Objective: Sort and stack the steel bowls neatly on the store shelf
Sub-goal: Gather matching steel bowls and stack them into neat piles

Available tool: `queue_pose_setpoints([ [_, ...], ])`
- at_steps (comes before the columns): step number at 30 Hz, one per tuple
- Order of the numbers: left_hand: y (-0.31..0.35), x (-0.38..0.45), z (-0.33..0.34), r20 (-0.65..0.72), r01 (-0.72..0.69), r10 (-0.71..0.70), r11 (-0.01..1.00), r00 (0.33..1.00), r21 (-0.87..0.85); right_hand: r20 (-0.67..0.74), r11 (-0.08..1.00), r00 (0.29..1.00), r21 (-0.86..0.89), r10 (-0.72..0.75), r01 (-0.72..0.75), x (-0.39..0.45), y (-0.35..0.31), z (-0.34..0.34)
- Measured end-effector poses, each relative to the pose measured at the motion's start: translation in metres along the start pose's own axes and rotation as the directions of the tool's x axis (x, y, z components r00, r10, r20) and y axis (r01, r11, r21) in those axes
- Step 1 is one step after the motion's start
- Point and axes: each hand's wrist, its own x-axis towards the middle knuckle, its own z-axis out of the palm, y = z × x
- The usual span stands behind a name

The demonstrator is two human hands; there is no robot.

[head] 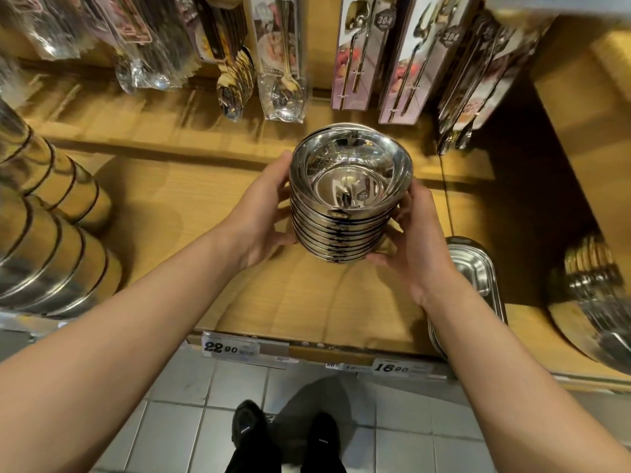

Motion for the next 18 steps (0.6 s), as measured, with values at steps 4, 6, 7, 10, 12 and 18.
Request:
queue_pose_setpoints([
  [4,-0.0008,-0.0014,0.0054,-0.004,-0.007,0.006,1.0,1.0,-0.007,-0.01,1.0,1.0,-0.009,-0.006,0.006,0.0027,-0.0025,0.0029],
  [6,-0.0016,-0.0003,0.0049,0.002,-0.003,0.003,1.0,1.0,-0.023,-0.027,1.0,1.0,-0.013,0.009,-0.009,0.0058,-0.0043,0.0029],
  [7,-0.0017,0.0001,0.0047,0.007,0.001,-0.001,1.0,1.0,-0.027,-0.035,1.0,0.999,-0.009,0.017,-0.018,0.0067,-0.0046,0.0022],
  [10,-0.0013,0.0009,0.0037,0.02,0.005,-0.004,0.999,1.0,-0.033,-0.047,1.0,0.999,-0.017,0.007,-0.008,0.0082,-0.0028,-0.0015],
  [12,-0.0016,0.0008,0.0023,0.018,0.011,-0.01,0.999,1.0,-0.045,-0.057,0.999,0.998,-0.046,-0.03,0.028,0.0067,-0.0003,-0.0045],
  [18,-0.0058,0.001,0.0043,-0.04,-0.044,0.043,0.999,0.998,-0.021,-0.037,0.96,0.969,-0.153,-0.244,0.236,-0.0006,-0.0024,-0.0033],
])
